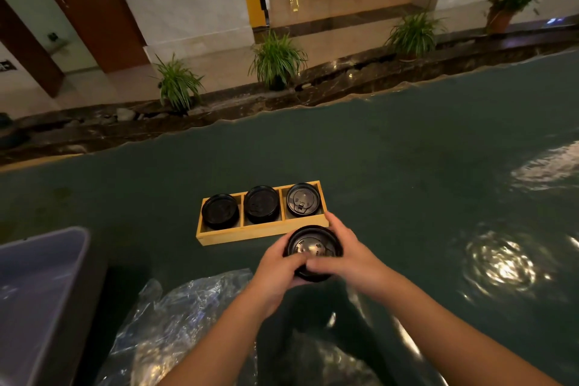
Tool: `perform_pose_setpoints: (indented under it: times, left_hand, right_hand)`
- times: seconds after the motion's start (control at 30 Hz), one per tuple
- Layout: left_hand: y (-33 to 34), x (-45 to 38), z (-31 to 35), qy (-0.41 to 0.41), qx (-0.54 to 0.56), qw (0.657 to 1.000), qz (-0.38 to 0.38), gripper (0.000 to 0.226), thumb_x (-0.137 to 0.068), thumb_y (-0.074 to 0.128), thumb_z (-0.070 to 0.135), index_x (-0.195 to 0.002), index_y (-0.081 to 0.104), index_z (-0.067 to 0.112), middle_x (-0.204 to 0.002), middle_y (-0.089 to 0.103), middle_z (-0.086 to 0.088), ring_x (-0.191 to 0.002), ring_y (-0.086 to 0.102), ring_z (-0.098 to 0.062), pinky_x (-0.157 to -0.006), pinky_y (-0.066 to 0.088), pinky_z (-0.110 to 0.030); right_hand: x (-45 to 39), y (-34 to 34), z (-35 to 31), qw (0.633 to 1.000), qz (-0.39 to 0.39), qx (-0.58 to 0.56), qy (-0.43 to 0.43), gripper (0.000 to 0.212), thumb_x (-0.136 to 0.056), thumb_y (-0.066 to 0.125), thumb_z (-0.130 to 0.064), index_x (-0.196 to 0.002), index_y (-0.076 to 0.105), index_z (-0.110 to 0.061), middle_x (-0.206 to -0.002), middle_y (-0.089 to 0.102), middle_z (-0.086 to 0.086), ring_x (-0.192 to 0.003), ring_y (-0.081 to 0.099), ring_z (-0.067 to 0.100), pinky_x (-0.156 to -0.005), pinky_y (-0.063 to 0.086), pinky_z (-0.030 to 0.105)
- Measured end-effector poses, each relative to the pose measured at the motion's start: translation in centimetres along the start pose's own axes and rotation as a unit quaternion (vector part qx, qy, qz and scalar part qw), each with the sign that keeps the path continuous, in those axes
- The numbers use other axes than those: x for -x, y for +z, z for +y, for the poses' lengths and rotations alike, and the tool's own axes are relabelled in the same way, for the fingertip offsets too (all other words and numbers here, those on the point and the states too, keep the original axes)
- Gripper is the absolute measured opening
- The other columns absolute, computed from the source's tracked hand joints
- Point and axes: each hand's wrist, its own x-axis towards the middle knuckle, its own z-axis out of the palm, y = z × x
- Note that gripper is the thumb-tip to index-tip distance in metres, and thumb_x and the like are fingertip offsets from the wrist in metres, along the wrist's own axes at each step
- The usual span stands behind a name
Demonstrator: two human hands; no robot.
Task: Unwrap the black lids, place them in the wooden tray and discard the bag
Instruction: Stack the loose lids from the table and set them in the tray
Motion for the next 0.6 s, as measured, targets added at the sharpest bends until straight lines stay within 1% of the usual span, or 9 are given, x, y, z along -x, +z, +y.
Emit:
perform_pose_setpoints:
  times: [0.07,0.1,0.13,0.2,0.3,0.37,0.47,0.53,0.6]
  left_hand:
    - [-0.1,0.0,0.3,-0.002,0.028,1.0,0.0,0.038,-0.088,0.061,-0.003,-0.113,0.069,0.024,-0.105,0.075,-0.003,-0.096,0.072,-0.021,-0.076,0.06,-0.042]
    - [-0.1,-0.2,0.5,-0.002,0.031,1.0,0.005,0.038,-0.088,0.061,-0.004,-0.113,0.069,0.023,-0.105,0.075,-0.004,-0.096,0.072,-0.022,-0.077,0.061,-0.044]
    - [-0.2,-0.3,0.6,-0.002,0.03,1.0,0.007,0.038,-0.087,0.06,-0.005,-0.113,0.068,0.022,-0.106,0.075,-0.006,-0.097,0.071,-0.023,-0.078,0.061,-0.045]
    - [-0.2,-0.6,0.8,-0.005,0.03,0.999,0.009,0.037,-0.087,0.06,-0.005,-0.113,0.067,0.021,-0.108,0.073,-0.008,-0.099,0.07,-0.025,-0.078,0.06,-0.045]
    - [-0.8,-1.0,0.8,-0.021,0.032,0.999,0.015,0.035,-0.088,0.061,-0.001,-0.114,0.066,0.023,-0.113,0.07,-0.009,-0.103,0.068,-0.027,-0.078,0.061,-0.044]
    - [-1.6,-1.4,0.8,-0.049,0.038,0.998,-0.006,0.032,-0.09,0.063,0.008,-0.117,0.065,0.026,-0.117,0.069,-0.007,-0.107,0.066,-0.027,-0.077,0.06,-0.044]
    - [-3.8,-2.3,1.1,-0.072,0.056,0.995,-0.044,0.037,-0.09,0.068,0.032,-0.126,0.06,0.031,-0.123,0.067,-0.002,-0.112,0.065,-0.026,-0.081,0.06,-0.044]
    - [-5.8,-3.6,1.5,-0.029,0.004,0.999,0.022,0.045,-0.09,0.066,0.034,-0.133,0.052,0.032,-0.12,0.066,-0.001,-0.103,0.069,-0.02,-0.075,0.06,-0.036]
    - [-8.3,-4.9,1.9,0.032,-0.057,0.989,0.13,0.048,-0.092,0.065,0.025,-0.137,0.049,0.024,-0.108,0.066,-0.002,-0.089,0.069,-0.017,-0.068,0.058,-0.03]
  right_hand:
    - [-0.5,-0.2,0.3,0.991,0.029,-0.131,0.019,0.065,-0.076,0.081,-0.023,-0.135,0.055,-0.033,-0.133,0.06,0.003,-0.115,0.064,0.022,-0.093,0.055,0.042]
    - [-0.7,-0.1,0.4,0.988,0.031,-0.153,0.017,0.046,-0.082,0.075,-0.012,-0.123,0.065,-0.029,-0.124,0.068,0.008,-0.107,0.068,0.025,-0.084,0.058,0.039]
    - [-0.9,0.1,0.5,0.987,0.033,-0.154,0.011,0.038,-0.085,0.07,-0.004,-0.115,0.07,-0.027,-0.115,0.073,0.01,-0.102,0.071,0.025,-0.076,0.059,0.034]
    - [-1.3,0.5,0.6,0.988,0.042,-0.151,0.009,0.038,-0.085,0.067,0.001,-0.11,0.073,-0.027,-0.107,0.076,0.007,-0.099,0.072,0.024,-0.07,0.058,0.029]
    - [-2.2,0.8,0.8,0.986,0.051,-0.158,0.012,0.043,-0.083,0.069,0.0,-0.109,0.072,-0.034,-0.106,0.076,0.003,-0.099,0.072,0.022,-0.076,0.061,0.039]
    - [-2.9,1.0,0.9,0.986,0.056,-0.156,0.021,0.049,-0.081,0.071,-0.001,-0.111,0.068,-0.04,-0.107,0.075,0.002,-0.098,0.072,0.02,-0.079,0.061,0.041]
    - [-4.1,1.2,0.9,0.987,0.051,-0.152,0.027,0.05,-0.08,0.071,-0.002,-0.111,0.067,-0.042,-0.109,0.073,0.003,-0.097,0.072,0.022,-0.07,0.059,0.036]
    - [-5.1,1.0,1.0,0.985,0.058,-0.155,0.037,0.05,-0.081,0.072,-0.002,-0.11,0.067,-0.041,-0.109,0.074,0.005,-0.095,0.073,0.023,-0.066,0.058,0.034]
    - [-6.0,0.6,1.0,0.986,0.067,-0.147,0.046,0.05,-0.081,0.072,-0.003,-0.114,0.065,-0.04,-0.109,0.073,0.005,-0.093,0.074,0.021,-0.063,0.057,0.031]
